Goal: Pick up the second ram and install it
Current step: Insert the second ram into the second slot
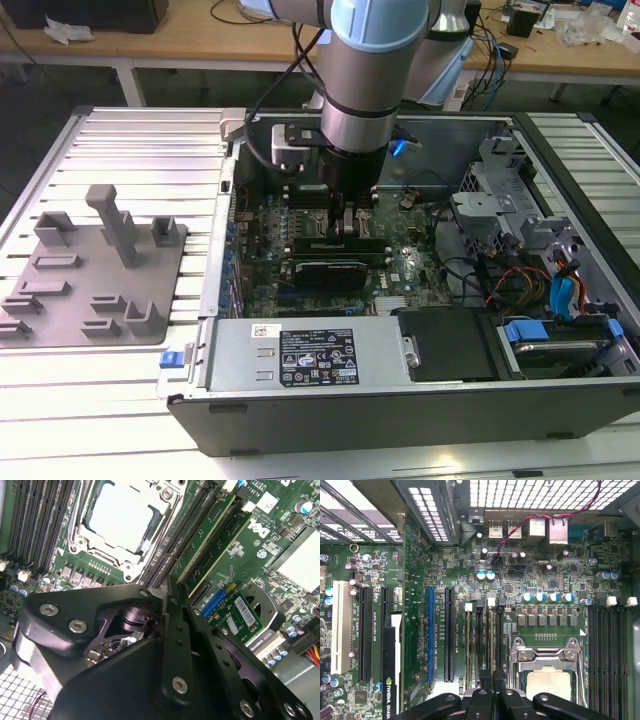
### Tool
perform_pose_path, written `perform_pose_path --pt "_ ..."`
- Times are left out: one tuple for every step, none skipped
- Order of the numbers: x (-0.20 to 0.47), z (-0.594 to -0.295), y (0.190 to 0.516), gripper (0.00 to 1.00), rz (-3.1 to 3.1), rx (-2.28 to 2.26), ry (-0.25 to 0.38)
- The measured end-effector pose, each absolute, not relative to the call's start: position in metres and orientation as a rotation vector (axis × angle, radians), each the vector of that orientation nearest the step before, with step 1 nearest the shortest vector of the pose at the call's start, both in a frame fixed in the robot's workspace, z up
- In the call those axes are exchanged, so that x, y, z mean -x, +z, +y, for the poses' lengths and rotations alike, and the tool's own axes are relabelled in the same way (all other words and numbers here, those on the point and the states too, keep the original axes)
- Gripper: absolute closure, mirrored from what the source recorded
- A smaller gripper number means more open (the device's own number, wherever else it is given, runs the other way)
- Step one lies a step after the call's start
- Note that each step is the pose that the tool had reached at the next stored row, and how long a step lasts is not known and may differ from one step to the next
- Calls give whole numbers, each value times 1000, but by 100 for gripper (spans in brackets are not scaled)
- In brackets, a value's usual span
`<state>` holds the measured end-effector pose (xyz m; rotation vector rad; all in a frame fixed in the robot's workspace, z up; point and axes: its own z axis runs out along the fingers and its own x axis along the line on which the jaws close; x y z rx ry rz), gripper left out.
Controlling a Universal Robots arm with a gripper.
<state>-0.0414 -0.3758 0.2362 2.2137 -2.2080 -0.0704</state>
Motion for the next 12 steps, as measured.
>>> perform_pose_path --pt "41 -376 236 91 -2208 -2214 -71" --pt "42 -376 236 91 -2210 -2215 -67" --pt "42 -376 236 91 -2212 -2217 -63" --pt "42 -376 236 91 -2213 -2218 -60" --pt "42 -376 236 91 -2214 -2220 -56" --pt "42 -376 235 91 -2216 -2222 -53" --pt "42 -376 235 91 -2217 -2223 -52" --pt "43 -376 235 91 -2217 -2223 -51" --pt "43 -376 235 91 -2217 -2224 -51" --pt "43 -376 235 91 -2218 -2224 -50" --pt "44 -376 234 91 -2218 -2225 -49" --pt "44 -376 234 91 -2218 -2225 -48"
